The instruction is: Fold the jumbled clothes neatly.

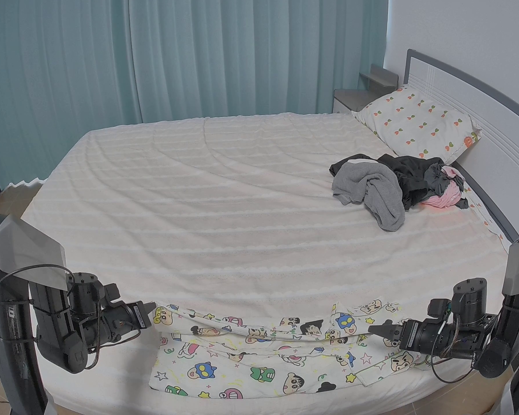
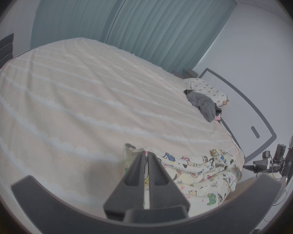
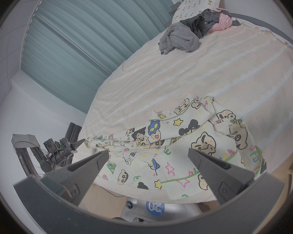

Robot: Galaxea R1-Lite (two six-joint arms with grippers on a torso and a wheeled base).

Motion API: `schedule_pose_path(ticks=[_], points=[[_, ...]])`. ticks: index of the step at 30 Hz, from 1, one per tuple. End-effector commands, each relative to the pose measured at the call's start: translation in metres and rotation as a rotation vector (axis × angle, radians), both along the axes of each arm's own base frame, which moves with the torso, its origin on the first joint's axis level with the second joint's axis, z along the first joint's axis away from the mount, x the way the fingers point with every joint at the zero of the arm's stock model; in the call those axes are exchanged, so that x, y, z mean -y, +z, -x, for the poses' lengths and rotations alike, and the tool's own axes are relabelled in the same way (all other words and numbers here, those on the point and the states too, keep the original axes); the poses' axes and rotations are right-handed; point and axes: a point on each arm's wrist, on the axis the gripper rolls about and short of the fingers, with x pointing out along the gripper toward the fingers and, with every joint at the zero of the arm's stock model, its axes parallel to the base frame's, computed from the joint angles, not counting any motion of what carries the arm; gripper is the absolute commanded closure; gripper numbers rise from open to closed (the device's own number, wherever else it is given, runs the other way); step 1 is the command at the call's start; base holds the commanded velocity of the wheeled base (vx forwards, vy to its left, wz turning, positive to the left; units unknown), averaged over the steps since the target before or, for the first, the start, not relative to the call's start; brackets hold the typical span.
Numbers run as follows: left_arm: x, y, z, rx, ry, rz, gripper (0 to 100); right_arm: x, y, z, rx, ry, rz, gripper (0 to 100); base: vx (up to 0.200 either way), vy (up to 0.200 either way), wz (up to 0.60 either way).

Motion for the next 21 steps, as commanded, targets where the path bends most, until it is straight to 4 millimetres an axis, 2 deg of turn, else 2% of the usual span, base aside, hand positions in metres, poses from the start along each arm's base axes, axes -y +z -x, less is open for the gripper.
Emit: schedule_pose_path(ticks=[1,10,15,17,18,19,20,21], points=[[0.002,0.012,-0.005,0.063,-0.004,0.006,100,0.001,-0.002,0.004,-0.018,0.001,0.005,0,0.0,0.0,0.0],[0.006,0.021,-0.016,0.134,-0.028,-0.009,100,0.001,-0.002,0.004,-0.018,0.001,0.005,0,0.0,0.0,0.0],[0.004,0.01,0.001,0.049,-0.052,-0.061,100,0.001,-0.002,0.004,-0.02,0.002,0.005,0,0.0,0.0,0.0],[0.004,0.01,0.001,0.049,-0.052,-0.061,100,0.001,-0.002,0.004,-0.02,0.002,0.005,0,0.0,0.0,0.0],[0.003,0.007,0.011,0.018,-0.067,-0.09,100,0.001,-0.002,0.004,-0.02,0.001,0.006,0,0.0,0.0,0.0],[0.003,0.007,0.011,0.018,-0.067,-0.09,100,0.001,-0.002,0.004,-0.02,0.001,0.006,0,0.0,0.0,0.0],[-0.001,0.0,0.021,-0.022,-0.083,-0.128,100,0.001,-0.002,0.004,-0.018,0.001,0.005,0,0.0,0.0,0.0],[-0.002,-0.001,0.024,-0.033,-0.086,-0.138,100,0.001,-0.002,0.004,-0.018,0.001,0.005,0,0.0,0.0,0.0]])
